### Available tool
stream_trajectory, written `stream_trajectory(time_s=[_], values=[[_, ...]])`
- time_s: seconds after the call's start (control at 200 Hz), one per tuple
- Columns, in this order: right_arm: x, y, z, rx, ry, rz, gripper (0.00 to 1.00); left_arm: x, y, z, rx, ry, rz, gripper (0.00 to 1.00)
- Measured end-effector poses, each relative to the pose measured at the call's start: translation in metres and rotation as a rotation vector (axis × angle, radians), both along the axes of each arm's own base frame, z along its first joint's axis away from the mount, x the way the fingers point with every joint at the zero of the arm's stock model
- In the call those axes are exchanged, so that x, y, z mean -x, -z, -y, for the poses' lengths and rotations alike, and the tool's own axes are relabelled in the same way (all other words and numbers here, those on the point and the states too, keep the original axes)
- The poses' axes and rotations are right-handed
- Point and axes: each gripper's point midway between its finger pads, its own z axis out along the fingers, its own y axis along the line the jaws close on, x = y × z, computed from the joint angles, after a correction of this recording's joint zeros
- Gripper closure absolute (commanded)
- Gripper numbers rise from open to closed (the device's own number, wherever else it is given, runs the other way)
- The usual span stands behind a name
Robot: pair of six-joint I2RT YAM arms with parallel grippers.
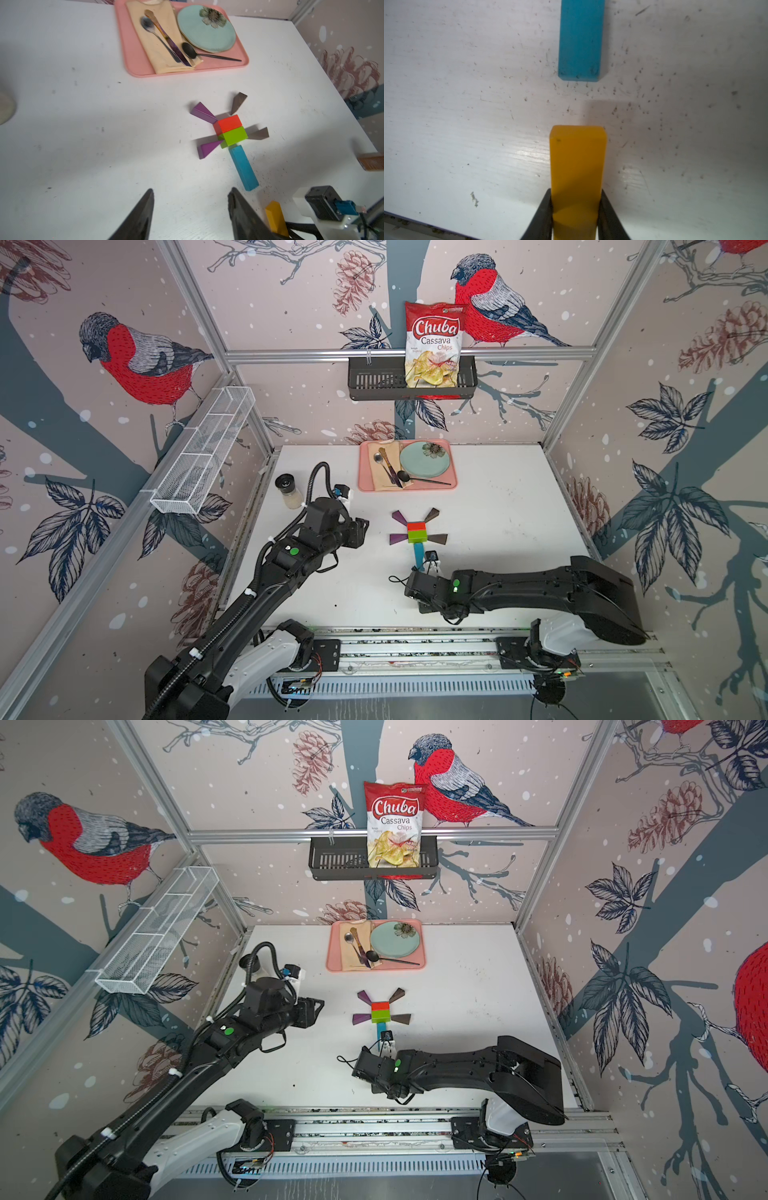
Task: Assemble a small pinwheel with building blocks
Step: Assemble the building block at the center of the board.
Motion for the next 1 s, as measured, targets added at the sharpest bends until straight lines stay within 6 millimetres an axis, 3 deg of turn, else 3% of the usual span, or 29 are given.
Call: stream_trajectory(time_s=[0.095,0.19,0.63,1.001], values=[[-0.001,0.004,-0.009,-0.009,-0.018,-0.018,0.80,-0.001,-0.007,-0.009,-0.002,-0.026,0.007,0.18],[-0.003,0.008,-0.016,-0.002,-0.037,-0.028,0.79,0.001,-0.014,-0.011,0.004,-0.028,0.021,0.13],[-0.009,0.010,-0.014,0.050,-0.038,-0.054,0.79,0.008,-0.021,-0.016,0.010,-0.033,0.036,0.10],[0.000,0.009,-0.002,0.099,-0.023,-0.098,0.78,0.010,-0.017,-0.016,0.011,-0.027,0.028,0.03]])
